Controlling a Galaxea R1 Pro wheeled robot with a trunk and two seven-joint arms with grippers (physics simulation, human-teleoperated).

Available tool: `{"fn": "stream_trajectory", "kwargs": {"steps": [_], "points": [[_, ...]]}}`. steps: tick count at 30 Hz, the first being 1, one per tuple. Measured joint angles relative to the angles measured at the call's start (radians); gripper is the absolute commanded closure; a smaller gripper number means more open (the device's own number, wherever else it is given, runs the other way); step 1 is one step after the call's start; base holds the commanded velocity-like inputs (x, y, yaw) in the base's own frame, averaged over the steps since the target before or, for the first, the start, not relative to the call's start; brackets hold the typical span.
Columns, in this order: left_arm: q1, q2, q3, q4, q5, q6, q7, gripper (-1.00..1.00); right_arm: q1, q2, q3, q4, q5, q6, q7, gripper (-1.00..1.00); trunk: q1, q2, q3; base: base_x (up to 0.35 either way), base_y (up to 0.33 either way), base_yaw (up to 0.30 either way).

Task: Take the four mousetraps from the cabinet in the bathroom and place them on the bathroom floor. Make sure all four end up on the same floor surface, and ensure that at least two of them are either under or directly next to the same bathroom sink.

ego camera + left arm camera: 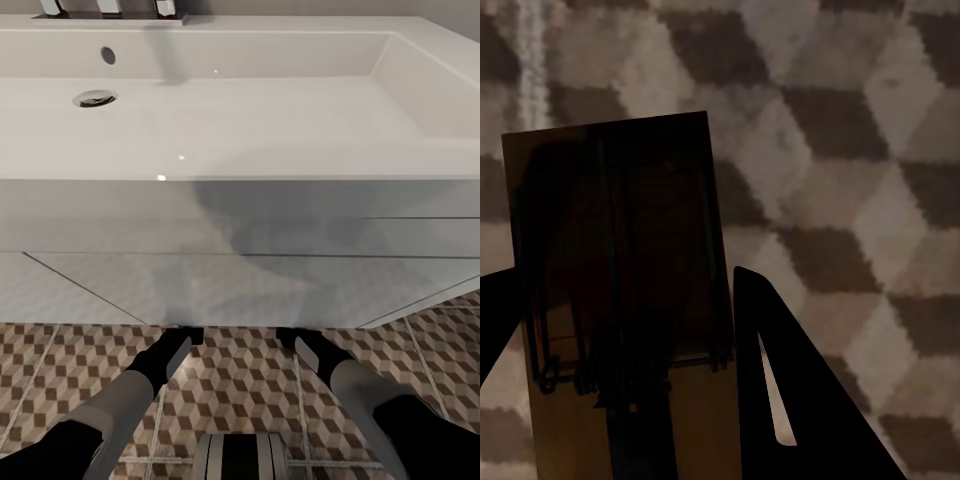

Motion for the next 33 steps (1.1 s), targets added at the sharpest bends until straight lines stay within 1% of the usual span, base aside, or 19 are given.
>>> {"fn": "stream_trajectory", "kwargs": {"steps": [10,25,33], "points": [[-0.004,0.0,0.0,0.0,0.0,0.0,0.0,1.0,0.011,-0.002,0.001,-0.038,-0.001,0.0,0.002,1.0,0.0,0.0,-0.008,0.0,0.0,0.0],[-0.008,0.001,-0.001,-0.002,-0.002,-0.001,0.0,1.0,0.005,-0.001,0.005,-0.038,0.001,0.002,0.002,1.0,0.0,0.0,-0.016,0.0,0.0,0.0],[-0.008,0.0,0.002,-0.002,-0.001,-0.014,0.002,1.0,0.003,-0.001,0.004,-0.038,-0.001,0.001,0.002,1.0,0.0,0.0,-0.017,0.0,0.0,0.0]]}}
